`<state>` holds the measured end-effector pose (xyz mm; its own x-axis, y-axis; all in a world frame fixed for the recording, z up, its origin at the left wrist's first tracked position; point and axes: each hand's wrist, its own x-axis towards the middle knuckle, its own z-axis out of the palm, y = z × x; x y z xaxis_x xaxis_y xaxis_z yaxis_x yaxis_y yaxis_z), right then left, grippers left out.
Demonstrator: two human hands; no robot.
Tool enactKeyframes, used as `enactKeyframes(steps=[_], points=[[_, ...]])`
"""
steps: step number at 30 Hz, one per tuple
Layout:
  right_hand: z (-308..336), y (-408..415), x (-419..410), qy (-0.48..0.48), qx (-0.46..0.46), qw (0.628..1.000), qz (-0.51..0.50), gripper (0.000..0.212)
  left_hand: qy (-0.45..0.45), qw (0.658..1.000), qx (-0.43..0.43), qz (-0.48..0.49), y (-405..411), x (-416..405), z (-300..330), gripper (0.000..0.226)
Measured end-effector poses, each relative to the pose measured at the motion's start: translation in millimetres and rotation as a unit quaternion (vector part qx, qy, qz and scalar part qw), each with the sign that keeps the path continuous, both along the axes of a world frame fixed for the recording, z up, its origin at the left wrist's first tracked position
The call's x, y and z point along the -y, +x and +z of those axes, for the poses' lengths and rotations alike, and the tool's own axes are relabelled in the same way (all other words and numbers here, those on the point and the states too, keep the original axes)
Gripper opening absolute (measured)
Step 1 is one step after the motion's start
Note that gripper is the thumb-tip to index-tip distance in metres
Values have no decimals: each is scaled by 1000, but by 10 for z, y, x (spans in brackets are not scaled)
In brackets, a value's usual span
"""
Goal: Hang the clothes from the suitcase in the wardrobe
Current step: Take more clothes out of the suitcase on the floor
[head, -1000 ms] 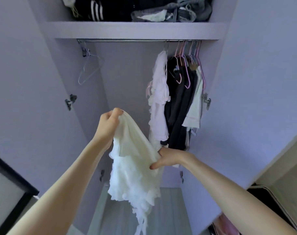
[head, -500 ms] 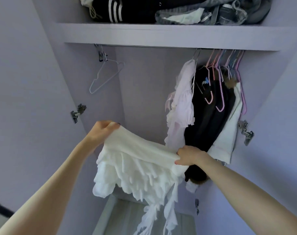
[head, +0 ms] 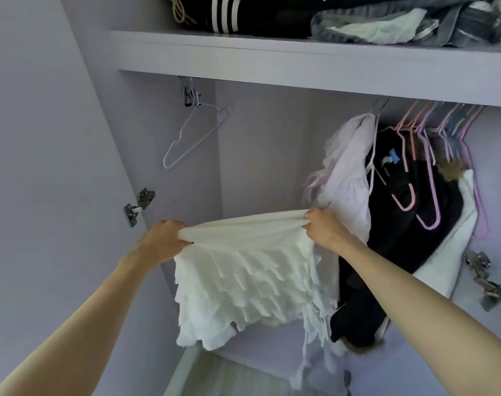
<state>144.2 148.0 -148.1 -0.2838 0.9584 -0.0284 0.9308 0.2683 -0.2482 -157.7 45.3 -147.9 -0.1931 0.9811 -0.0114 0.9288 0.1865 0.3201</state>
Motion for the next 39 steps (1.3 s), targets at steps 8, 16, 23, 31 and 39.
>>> enactKeyframes(steps=[8, 16, 23, 31, 39], points=[[-112, -701, -616, 58, -18, 998, 23, 39, -169, 981, 66, -62, -629, -544, -310, 39], [-66, -1074, -1008, 89, -57, 994, 0, 44, -179, 978, 67, -82, -757, -968, -378, 12], [-53, -1388, -1221, 60, -139, 988, 19, 37, -238, 964, 107, -57, -839, -1071, -143, 42], [109, -1778, -1197, 73, -100, 948, 295, 36, 56, 935, 349, -19, -552, -1462, 103, 32], [223, -1586, -1251, 79, -104, 943, 307, 31, 57, 916, 398, -17, -215, -1702, 86, 14]])
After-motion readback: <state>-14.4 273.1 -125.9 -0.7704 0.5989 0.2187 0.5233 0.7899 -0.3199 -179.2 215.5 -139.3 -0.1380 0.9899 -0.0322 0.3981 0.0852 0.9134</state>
